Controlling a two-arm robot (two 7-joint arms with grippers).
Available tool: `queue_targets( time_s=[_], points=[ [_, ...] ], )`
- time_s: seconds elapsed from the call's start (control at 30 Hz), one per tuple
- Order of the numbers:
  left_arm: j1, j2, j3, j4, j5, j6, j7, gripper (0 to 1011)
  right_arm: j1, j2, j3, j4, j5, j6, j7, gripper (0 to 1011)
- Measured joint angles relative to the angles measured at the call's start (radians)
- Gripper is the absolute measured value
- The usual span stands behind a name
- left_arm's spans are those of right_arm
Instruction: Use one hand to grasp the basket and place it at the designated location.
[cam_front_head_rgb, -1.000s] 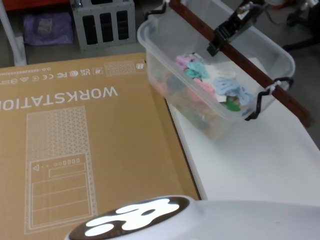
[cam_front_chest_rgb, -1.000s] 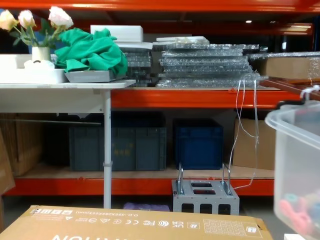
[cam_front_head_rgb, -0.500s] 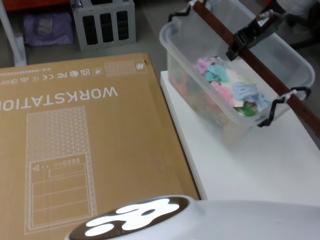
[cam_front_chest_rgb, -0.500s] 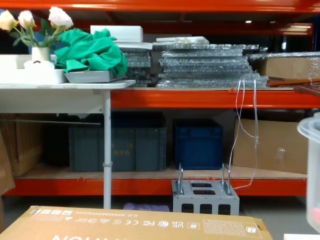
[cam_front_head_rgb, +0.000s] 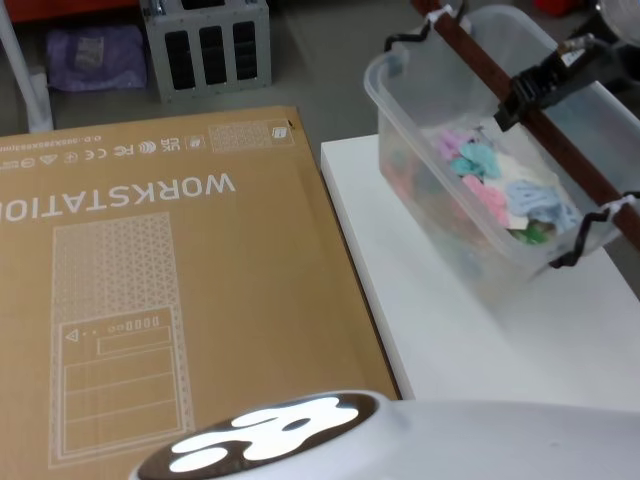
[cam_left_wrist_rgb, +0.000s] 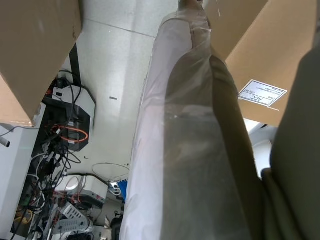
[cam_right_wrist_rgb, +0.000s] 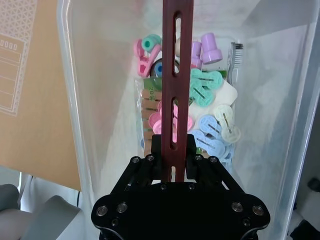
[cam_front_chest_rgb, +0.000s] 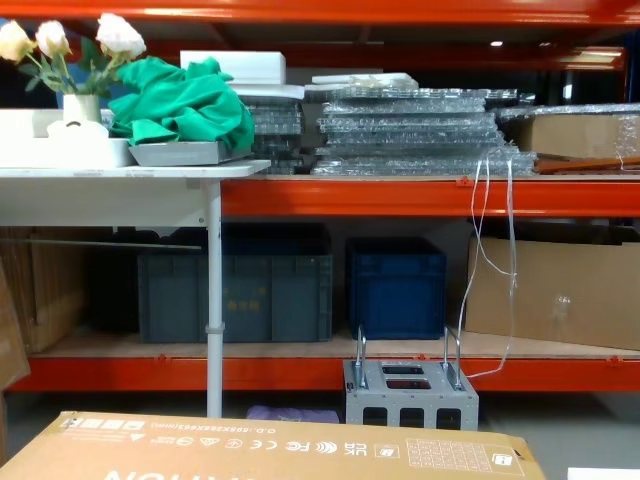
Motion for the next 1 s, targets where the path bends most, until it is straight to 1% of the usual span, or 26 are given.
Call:
queue_targets(
  time_s=[0.1,0.17,0.33,0.37,0.4,0.5,0.6,1.0],
  points=[
    [0.000,0.000,0.000,0.000,0.000,0.000,0.000,0,-0.009,0.015,0.004,-0.008,0.005,0.008,-0.006,240],
    [0.000,0.000,0.000,0.000,0.000,0.000,0.000,0,-0.027,0.042,0.009,-0.025,0.021,0.023,-0.023,240],
    [0.000,0.000,0.000,0.000,0.000,0.000,0.000,0,-0.054,0.080,0.015,-0.048,0.048,0.045,-0.053,240],
    [0.000,0.000,0.000,0.000,0.000,0.000,0.000,0,-0.066,0.094,0.016,-0.056,0.058,0.053,-0.066,240],
    [0.000,0.000,0.000,0.000,0.000,0.000,0.000,0,-0.066,0.094,0.016,-0.056,0.058,0.053,-0.066,240],
    [0.000,0.000,0.000,0.000,0.000,0.000,0.000,0,-0.084,0.112,0.019,-0.067,0.074,0.063,-0.086,240],
    [0.000,0.000,0.000,0.000,0.000,0.000,0.000,0,-0.098,0.122,0.021,-0.072,0.088,0.068,-0.101,240],
    [0.000,0.000,0.000,0.000,0.000,0.000,0.000,0,-0.153,0.152,0.023,-0.089,0.126,0.096,-0.156,240]
  ],
)
